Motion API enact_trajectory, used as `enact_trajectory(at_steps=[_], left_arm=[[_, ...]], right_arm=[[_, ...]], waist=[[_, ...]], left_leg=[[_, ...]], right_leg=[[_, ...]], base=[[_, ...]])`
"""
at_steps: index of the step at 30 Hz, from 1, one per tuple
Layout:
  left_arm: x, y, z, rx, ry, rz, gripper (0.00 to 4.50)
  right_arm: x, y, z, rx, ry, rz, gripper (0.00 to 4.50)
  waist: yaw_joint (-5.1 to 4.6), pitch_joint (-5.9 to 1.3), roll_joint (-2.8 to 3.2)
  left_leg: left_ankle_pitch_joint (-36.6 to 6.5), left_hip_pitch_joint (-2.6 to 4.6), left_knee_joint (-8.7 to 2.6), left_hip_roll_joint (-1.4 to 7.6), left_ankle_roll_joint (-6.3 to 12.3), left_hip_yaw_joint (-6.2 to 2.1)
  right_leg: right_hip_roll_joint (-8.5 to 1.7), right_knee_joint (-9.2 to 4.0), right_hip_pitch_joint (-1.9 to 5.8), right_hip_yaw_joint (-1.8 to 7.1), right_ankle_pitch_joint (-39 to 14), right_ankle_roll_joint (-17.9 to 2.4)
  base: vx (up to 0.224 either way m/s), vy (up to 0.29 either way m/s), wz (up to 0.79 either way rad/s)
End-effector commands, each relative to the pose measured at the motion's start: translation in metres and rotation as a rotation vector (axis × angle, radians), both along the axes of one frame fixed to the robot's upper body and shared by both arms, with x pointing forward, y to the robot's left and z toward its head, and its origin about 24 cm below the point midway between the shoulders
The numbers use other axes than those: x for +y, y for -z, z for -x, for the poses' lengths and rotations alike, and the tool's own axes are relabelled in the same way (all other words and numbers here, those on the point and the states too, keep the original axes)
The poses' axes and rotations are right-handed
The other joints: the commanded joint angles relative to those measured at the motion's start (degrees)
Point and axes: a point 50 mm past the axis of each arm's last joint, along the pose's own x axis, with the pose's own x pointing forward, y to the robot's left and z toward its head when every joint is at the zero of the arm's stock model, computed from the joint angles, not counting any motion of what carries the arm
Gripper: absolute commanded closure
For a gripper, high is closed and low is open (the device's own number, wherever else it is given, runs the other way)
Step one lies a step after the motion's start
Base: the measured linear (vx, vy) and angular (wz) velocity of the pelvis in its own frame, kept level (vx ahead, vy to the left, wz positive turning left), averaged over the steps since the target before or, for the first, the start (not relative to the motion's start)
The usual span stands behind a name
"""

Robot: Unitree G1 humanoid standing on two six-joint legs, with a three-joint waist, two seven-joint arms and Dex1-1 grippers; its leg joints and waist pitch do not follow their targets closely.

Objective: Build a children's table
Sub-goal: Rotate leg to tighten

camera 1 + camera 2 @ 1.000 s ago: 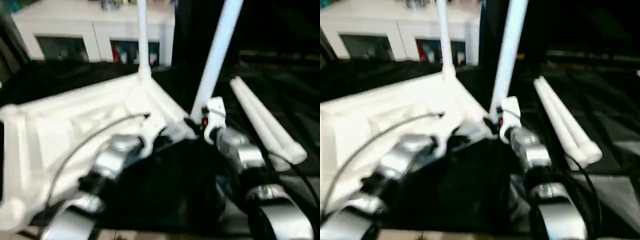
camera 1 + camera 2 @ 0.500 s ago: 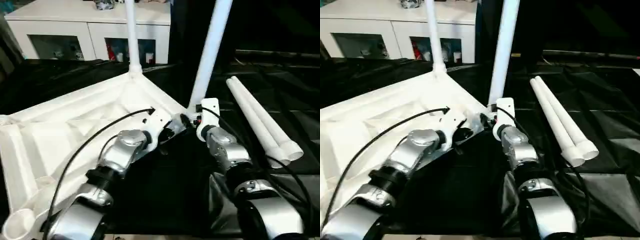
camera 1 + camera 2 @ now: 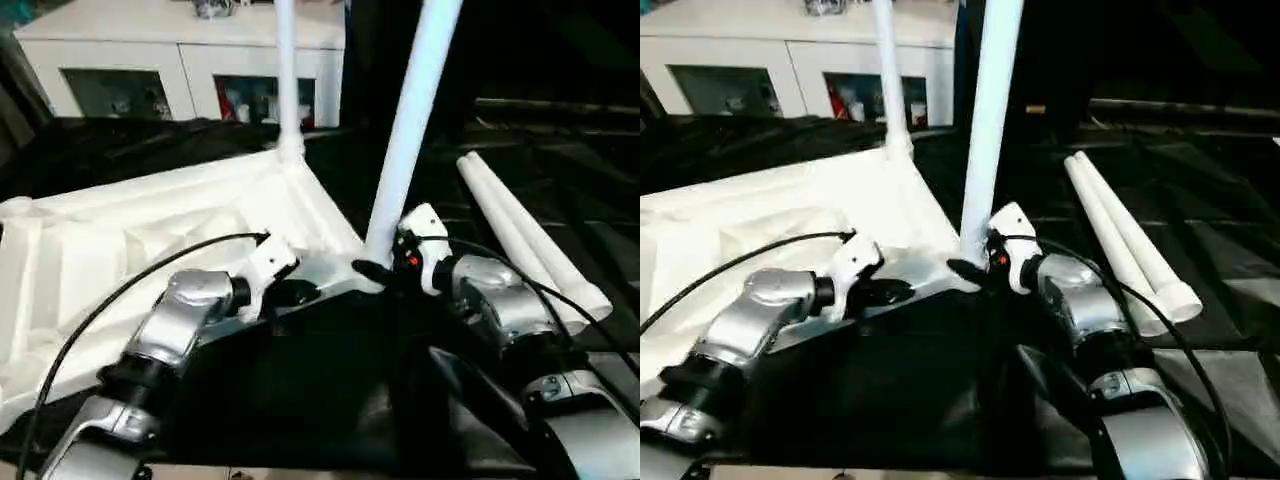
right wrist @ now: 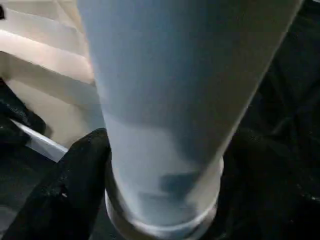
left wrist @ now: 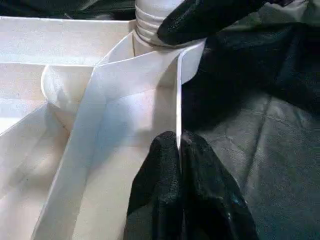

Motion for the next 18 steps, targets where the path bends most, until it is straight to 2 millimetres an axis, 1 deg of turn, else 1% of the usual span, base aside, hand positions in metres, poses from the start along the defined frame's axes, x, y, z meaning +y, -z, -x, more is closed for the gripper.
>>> enact_trajectory(at_steps=[1, 5, 6, 7, 10, 11, 14, 16, 18], left_arm=[[-0.008, -0.015, 0.002, -0.048, 0.063, 0.106, 4.50], [-0.006, -0.015, 0.004, -0.039, 0.071, 0.105, 4.50], [-0.007, -0.015, 0.004, -0.038, 0.071, 0.106, 4.50], [-0.007, -0.015, 0.004, -0.038, 0.071, 0.107, 4.50], [-0.008, -0.014, 0.004, -0.036, 0.069, 0.107, 4.50], [-0.008, -0.014, 0.005, -0.035, 0.069, 0.108, 4.50], [-0.007, -0.014, 0.005, -0.033, 0.067, 0.107, 4.50], [-0.007, -0.013, 0.005, -0.030, 0.062, 0.105, 4.50], [-0.007, -0.012, 0.004, -0.029, 0.043, 0.098, 4.50]], right_arm=[[-0.005, -0.005, 0.001, -0.018, -0.014, -0.015, 0.53], [-0.006, -0.001, 0.004, 0.004, -0.051, 0.015, 0.53], [-0.007, 0.000, 0.005, 0.007, -0.052, 0.019, 0.79], [-0.007, 0.001, 0.005, 0.009, -0.052, 0.020, 0.88], [-0.006, 0.002, 0.005, 0.015, -0.048, 0.020, 0.99], [-0.006, 0.003, 0.005, 0.017, -0.049, 0.019, 1.24], [-0.006, 0.004, 0.006, 0.026, -0.053, 0.018, 1.43], [-0.005, 0.006, 0.007, 0.036, -0.044, 0.013, 1.64], [-0.005, 0.010, 0.007, 0.050, -0.006, 0.001, 1.69]], waist=[[0.03, -3.96, -0.52], [0.45, -4.08, -0.56], [0.49, -4.09, -0.56], [0.54, -4.11, -0.62], [0.53, -4.06, -0.63], [0.58, -4.08, -0.64], [0.58, -4.07, -0.68], [0.57, -4.10, -0.70], [0.56, -4.08, -0.68]], left_leg=[[-12.2, 0.55, -3.66, 1.38, 2.74, -0.06], [-10.6, 0.48, -3.60, 1.41, 2.98, -0.06], [-10.4, 0.47, -3.59, 1.39, 3.00, -0.05], [-10.2, 0.52, -3.58, 1.37, 3.03, -0.03], [-10.5, 0.50, -3.58, 1.35, 3.00, -0.01], [-10.6, 0.53, -3.58, 1.34, 2.91, -0.01], [-10.4, 0.46, -3.58, 1.32, 2.93, -0.03], [-10.2, 0.48, -3.58, 1.34, 2.94, -0.04], [-10.3, 0.51, -3.59, 1.36, 2.89, -0.03]], right_leg=[[-3.08, -4.30, 3.11, 2.92, -14.2, -12.4], [-3.05, -4.05, 3.18, 2.95, -12.7, -12.3], [-3.03, -4.02, 3.17, 2.95, -12.4, -12.4], [-3.02, -3.99, 3.14, 2.93, -12.2, -12.5], [-2.98, -4.07, 3.10, 2.92, -12.8, -12.3], [-3.04, -4.09, 3.13, 2.94, -13.0, -12.3], [-3.02, -4.12, 3.13, 2.93, -13.3, -12.0], [-3.01, -4.05, 3.13, 2.93, -13.1, -12.1], [-3.01, -4.06, 3.09, 2.94, -13.0, -12.1]], base=[[0.000, 0.000, 0.00], [0.000, 0.000, 0.00], [0.000, 0.000, 0.00], [0.000, 0.000, 0.00], [0.000, 0.000, 0.00], [0.000, 0.000, 0.00], [0.000, 0.000, 0.00], [0.000, 0.000, 0.00], [0.000, 0.000, 0.00]])
